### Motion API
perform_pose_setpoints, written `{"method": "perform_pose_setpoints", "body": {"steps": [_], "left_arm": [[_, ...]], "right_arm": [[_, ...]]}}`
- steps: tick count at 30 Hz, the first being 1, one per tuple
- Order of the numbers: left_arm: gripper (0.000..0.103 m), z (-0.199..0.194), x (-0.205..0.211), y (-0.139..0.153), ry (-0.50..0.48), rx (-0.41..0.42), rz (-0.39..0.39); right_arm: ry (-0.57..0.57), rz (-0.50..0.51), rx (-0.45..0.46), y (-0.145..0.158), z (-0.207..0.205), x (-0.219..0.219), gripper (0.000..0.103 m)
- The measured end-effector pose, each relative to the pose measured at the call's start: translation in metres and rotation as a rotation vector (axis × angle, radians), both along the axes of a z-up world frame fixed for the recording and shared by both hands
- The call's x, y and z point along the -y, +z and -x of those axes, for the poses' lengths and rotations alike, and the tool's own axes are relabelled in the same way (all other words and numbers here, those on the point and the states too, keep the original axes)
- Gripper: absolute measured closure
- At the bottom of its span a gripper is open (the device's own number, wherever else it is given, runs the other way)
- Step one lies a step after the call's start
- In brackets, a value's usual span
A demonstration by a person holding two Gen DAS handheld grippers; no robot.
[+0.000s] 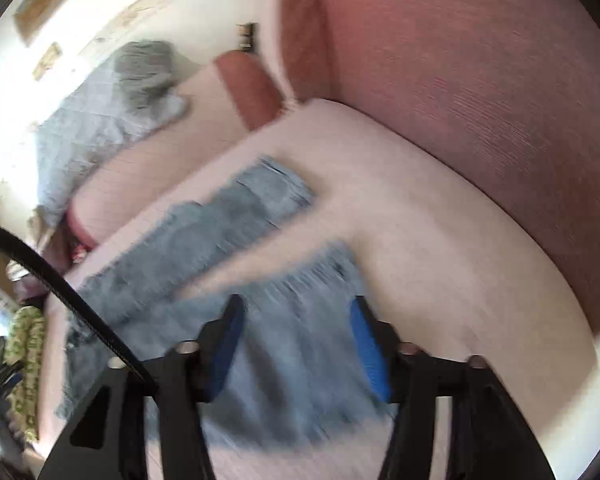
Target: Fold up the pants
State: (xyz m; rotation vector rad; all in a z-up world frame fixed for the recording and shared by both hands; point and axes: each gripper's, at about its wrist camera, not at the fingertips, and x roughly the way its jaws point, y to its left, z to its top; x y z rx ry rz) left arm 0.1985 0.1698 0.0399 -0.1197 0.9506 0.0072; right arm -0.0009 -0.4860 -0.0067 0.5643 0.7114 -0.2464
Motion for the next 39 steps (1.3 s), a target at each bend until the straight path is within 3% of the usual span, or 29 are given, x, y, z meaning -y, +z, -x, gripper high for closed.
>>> {"method": "perform_pose_setpoints", "body": {"steps": [4,11,17,20,23,25,26,27,29,39], "left_arm": [[0.044,-0.078,0.021,-0.020,-0.026,-0.066,0.006],[0.044,-0.171,0.037,-0.055,-0.029,-0.127,0.050],[0.042,-0.217,0.045,-0.082,-0.049,-0.190,0.083],[0.040,-0.233,0.058,-0.095,-0.078,-0.222,0.022],[0.039,-0.239,0.070,-0.098,-0.092,-0.209,-0.036],[0.069,-0.238,0.077,-0.095,-0.122,-0.215,-0.032],[0.090,-0.238,0.080,-0.095,-0.134,-0.230,-0.023],[0.090,-0.236,0.083,-0.092,-0.135,-0.223,-0.037],[0.090,-0.227,0.089,-0.081,-0.141,-0.179,-0.078],[0.090,-0.146,0.079,0.002,-0.168,-0.003,0.066]], "right_arm": [[0.101,0.032,-0.037,0.000,-0.090,0.010,0.034],[0.118,0.046,-0.148,-0.028,-0.226,0.050,0.034],[0.097,-0.002,-0.233,-0.067,-0.292,0.067,0.034],[0.104,0.016,-0.277,-0.081,-0.314,0.064,0.030],[0.110,0.071,-0.305,-0.084,-0.325,0.057,0.027],[0.109,0.118,-0.332,-0.085,-0.328,0.053,0.047],[0.110,0.150,-0.347,-0.084,-0.327,0.052,0.072],[0.120,0.150,-0.347,-0.082,-0.325,0.053,0.081],[0.114,0.110,-0.305,-0.074,-0.317,0.058,0.087],[0.089,0.042,-0.143,-0.016,-0.239,0.056,0.088]]}}
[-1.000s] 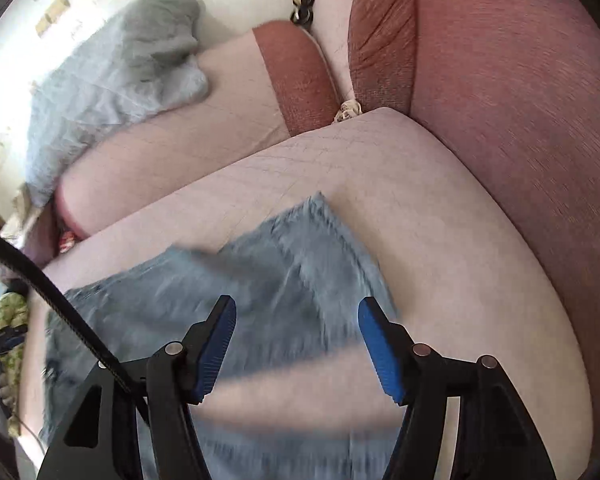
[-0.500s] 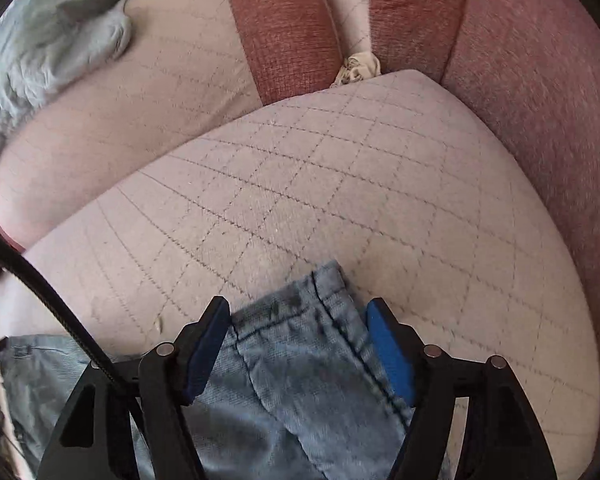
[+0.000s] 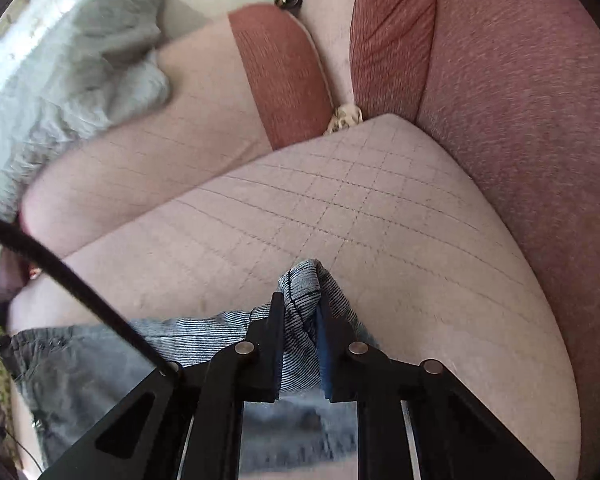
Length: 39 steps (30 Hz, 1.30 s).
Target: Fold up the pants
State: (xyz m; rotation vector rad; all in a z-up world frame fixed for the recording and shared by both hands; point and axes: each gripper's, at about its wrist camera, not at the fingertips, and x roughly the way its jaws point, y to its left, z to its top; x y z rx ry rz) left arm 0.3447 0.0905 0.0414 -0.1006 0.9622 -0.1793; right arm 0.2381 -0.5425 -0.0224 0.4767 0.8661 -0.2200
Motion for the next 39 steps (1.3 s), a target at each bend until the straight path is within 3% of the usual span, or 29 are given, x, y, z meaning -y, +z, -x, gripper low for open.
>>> {"method": "perform_pose_setpoints", "body": {"steps": [4,10,13,18,20,25,27,34,36,38,39], "left_arm": [[0.090,0.046,-0.017,0.027,-0.011,0.060,0.063],[0.090,0.125,-0.039,0.047,-0.039,0.122,0.085],[0.090,0.163,-0.057,0.039,-0.039,0.126,0.100],[0.088,0.215,-0.090,-0.001,-0.005,0.057,0.160],[0.087,0.226,-0.102,-0.020,0.021,0.012,0.175],[0.086,0.246,-0.126,-0.046,0.082,-0.063,0.118],[0.086,0.257,-0.143,-0.042,0.127,-0.050,0.081],[0.080,0.282,-0.188,-0.019,0.251,-0.005,0.081],[0.077,0.283,-0.187,-0.014,0.251,0.006,0.096],[0.073,0.282,-0.173,-0.009,0.224,0.023,0.105],[0.070,0.280,-0.165,-0.006,0.208,0.029,0.107]], "right_arm": [[0.003,-0.032,0.041,0.013,0.049,-0.009,0.088],[-0.009,-0.111,0.077,0.011,0.137,-0.014,0.088],[-0.028,-0.158,0.075,-0.005,0.180,-0.015,0.088],[-0.085,-0.243,0.049,-0.043,0.249,-0.010,0.088],[-0.098,-0.268,0.034,-0.057,0.267,-0.009,0.088],[-0.111,-0.250,0.002,-0.069,0.290,-0.010,0.084],[-0.113,-0.239,0.005,-0.064,0.296,-0.012,0.082],[-0.127,-0.129,-0.002,-0.043,0.314,-0.026,0.080],[-0.175,-0.131,0.003,-0.041,0.320,-0.024,0.057],[-0.205,-0.134,0.039,-0.039,0.326,-0.022,0.048],[-0.200,-0.133,0.046,-0.038,0.325,-0.023,0.048]]}}
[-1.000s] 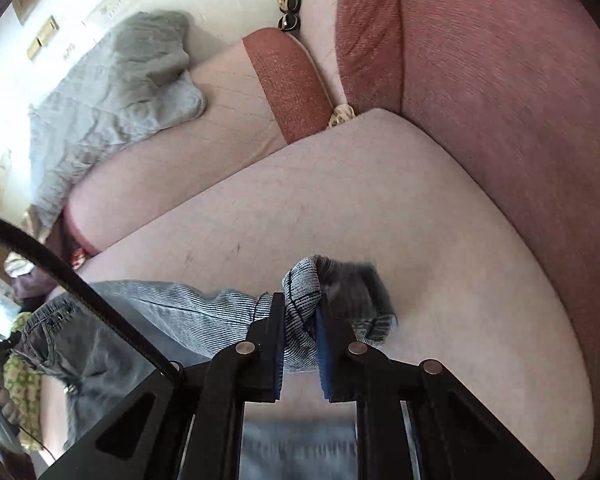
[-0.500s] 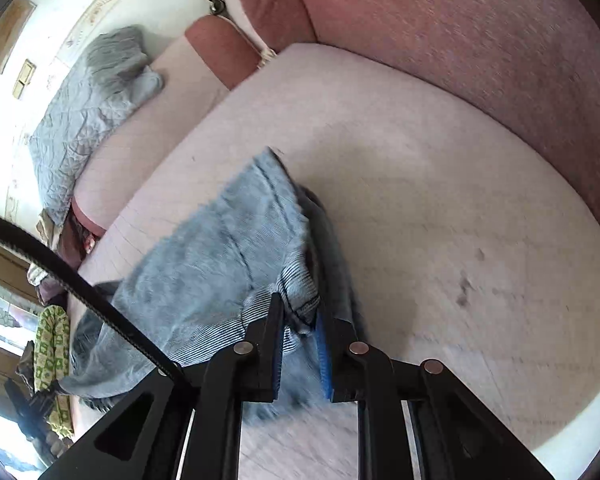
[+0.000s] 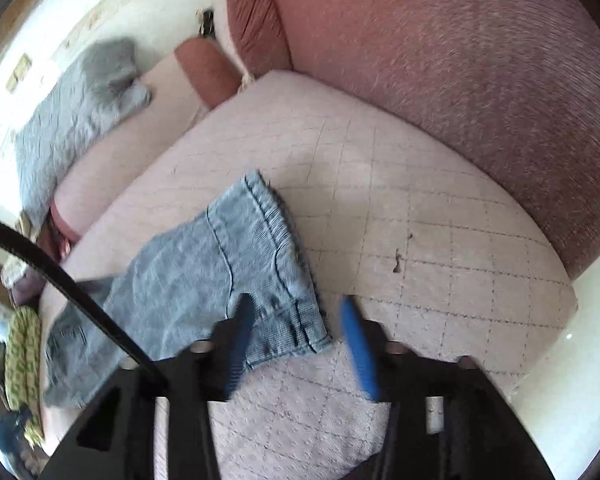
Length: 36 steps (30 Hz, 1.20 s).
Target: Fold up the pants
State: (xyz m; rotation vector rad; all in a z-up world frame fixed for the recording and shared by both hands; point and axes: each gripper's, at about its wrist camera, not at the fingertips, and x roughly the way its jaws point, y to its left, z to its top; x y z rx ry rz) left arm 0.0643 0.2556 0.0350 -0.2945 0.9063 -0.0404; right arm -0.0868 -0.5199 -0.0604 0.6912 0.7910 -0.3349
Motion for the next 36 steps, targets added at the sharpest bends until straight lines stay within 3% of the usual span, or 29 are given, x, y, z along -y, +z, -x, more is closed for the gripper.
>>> {"method": "perform_pose_setpoints", "body": {"steps": [5,7,8,15,20,23,26,28,31,36], "left_arm": [[0.068,-0.009,0.052,0.004,-0.099,0.017,0.022],[0.066,-0.012,0.069,0.004,-0.130,0.013,0.029],[0.065,-0.014,0.075,0.002,-0.141,0.006,0.032],[0.061,-0.029,0.097,-0.012,-0.181,-0.029,0.007],[0.061,-0.038,0.101,-0.028,-0.168,-0.066,0.005],[0.058,-0.041,0.110,-0.039,-0.176,-0.068,-0.067],[0.057,-0.050,0.109,-0.061,-0.155,-0.115,-0.084],[0.057,-0.056,0.104,-0.077,-0.128,-0.151,-0.066],[0.057,-0.057,0.100,-0.080,-0.118,-0.124,-0.046],[0.055,-0.055,0.108,-0.082,-0.134,-0.091,-0.114]], "right_arm": [[0.012,0.001,-0.022,-0.009,-0.029,-0.002,0.044],[0.038,-0.020,-0.035,-0.016,-0.040,-0.002,0.065],[0.045,-0.032,-0.052,-0.020,-0.042,-0.002,0.087],[-0.021,-0.092,0.002,-0.015,0.019,0.006,0.087],[-0.133,-0.053,-0.147,-0.038,0.043,0.017,0.077],[-0.148,-0.023,-0.049,-0.016,0.050,0.011,0.074],[-0.072,-0.014,0.037,0.002,0.038,-0.010,0.059],[0.003,-0.028,0.048,0.003,0.022,-0.027,0.058],[0.095,-0.042,0.039,0.000,-0.005,-0.059,0.058],[0.332,-0.061,0.061,0.009,-0.073,-0.140,0.058]]}}
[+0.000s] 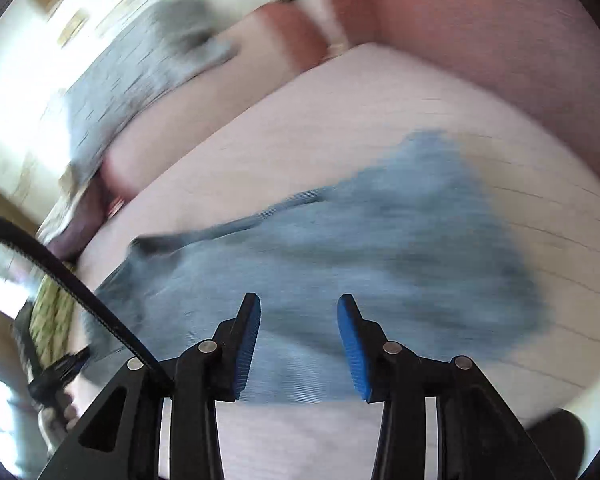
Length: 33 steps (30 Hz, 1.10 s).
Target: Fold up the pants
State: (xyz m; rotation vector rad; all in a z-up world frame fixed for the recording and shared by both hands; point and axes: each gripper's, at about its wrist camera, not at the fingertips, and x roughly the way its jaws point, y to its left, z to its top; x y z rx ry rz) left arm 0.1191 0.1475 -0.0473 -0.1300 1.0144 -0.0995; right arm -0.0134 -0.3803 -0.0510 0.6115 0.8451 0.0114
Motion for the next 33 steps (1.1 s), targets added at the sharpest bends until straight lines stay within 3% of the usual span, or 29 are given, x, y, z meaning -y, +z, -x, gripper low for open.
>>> {"method": "perform_pose_setpoints", "body": {"steps": [4,6,9,12,13,14,15,20,26,28,30,33], "left_arm": [[0.050,0.011,0.002,-0.003,-0.004,0.075,0.003],[0.050,0.016,0.003,-0.003,-0.008,0.102,0.005],[0.049,0.017,0.006,-0.002,-0.018,0.120,0.000],[0.049,0.014,0.006,-0.001,-0.019,0.125,-0.001],[0.049,0.013,0.006,-0.001,-0.018,0.125,-0.001],[0.049,0.012,0.005,-0.001,-0.016,0.125,0.000],[0.048,0.011,0.006,-0.001,-0.017,0.125,-0.003],[0.044,0.005,0.010,-0.004,-0.019,0.124,-0.046],[0.043,0.008,0.007,-0.002,-0.021,0.125,-0.034],[0.043,0.011,0.001,0.004,-0.014,0.140,0.006],[0.043,0.017,-0.005,0.013,-0.006,0.175,0.053],[0.043,0.022,-0.005,0.021,-0.016,0.214,0.095]], "right_arm": [[0.228,0.043,0.044,0.011,-0.061,-0.082,0.054],[0.319,0.105,0.052,0.015,-0.099,-0.123,0.041],[0.380,0.196,0.050,0.016,-0.148,-0.168,0.037],[0.413,0.209,-0.006,0.005,-0.193,-0.188,0.035],[0.428,0.189,-0.037,-0.002,-0.207,-0.192,0.035],[0.441,0.173,-0.069,-0.008,-0.219,-0.195,0.060],[0.458,0.188,-0.113,-0.014,-0.231,-0.200,0.100],[0.389,0.352,-0.159,-0.024,-0.272,-0.200,0.100],[0.276,0.415,-0.204,-0.030,-0.299,-0.187,0.102],[0.277,0.412,-0.153,-0.016,-0.290,-0.184,0.101],[0.290,0.391,-0.097,0.002,-0.276,-0.186,0.094],[0.378,0.246,-0.075,0.011,-0.255,-0.190,0.088]]}}
